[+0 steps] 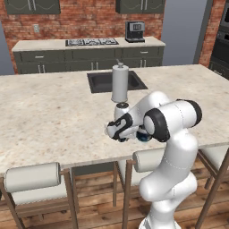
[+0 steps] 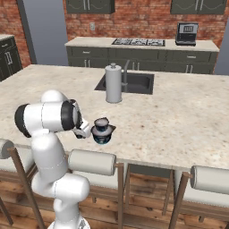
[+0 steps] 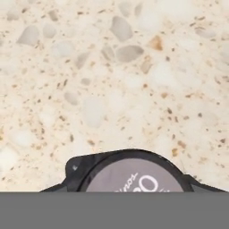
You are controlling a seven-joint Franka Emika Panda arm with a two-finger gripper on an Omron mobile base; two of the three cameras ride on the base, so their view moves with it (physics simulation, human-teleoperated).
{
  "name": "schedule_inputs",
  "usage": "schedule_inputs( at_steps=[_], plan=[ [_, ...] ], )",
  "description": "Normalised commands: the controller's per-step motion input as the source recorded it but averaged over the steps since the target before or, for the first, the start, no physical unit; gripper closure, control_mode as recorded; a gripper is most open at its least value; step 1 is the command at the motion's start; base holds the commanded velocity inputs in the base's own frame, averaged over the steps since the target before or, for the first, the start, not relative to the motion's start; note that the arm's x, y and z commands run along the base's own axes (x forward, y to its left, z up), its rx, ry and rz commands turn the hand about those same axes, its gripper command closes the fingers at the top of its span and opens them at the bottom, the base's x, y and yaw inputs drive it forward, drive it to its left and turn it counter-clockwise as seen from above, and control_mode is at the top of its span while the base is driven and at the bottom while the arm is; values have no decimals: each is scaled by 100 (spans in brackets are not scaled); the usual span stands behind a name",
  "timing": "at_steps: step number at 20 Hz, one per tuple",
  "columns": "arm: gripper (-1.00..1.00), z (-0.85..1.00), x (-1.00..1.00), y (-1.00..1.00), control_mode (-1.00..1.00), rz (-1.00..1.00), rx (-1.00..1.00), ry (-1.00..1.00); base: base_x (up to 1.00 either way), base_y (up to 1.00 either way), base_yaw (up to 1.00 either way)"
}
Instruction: Stack the yogurt containers by placing the smaller containers on top of the larger containers.
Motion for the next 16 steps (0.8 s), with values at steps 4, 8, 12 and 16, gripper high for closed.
schedule_inputs(
  at_steps=[4, 8, 12, 16],
  plan=[
    [100, 25, -24, 9, -100, 0, 0, 0, 0, 0, 0],
    [100, 76, -19, 0, -100, 0, 0, 0, 0, 0, 0],
    [100, 95, -17, -1, -100, 1, 0, 0, 0, 0, 0],
    [100, 87, -33, -8, -100, 5, 0, 0, 0, 0, 0]
  ],
)
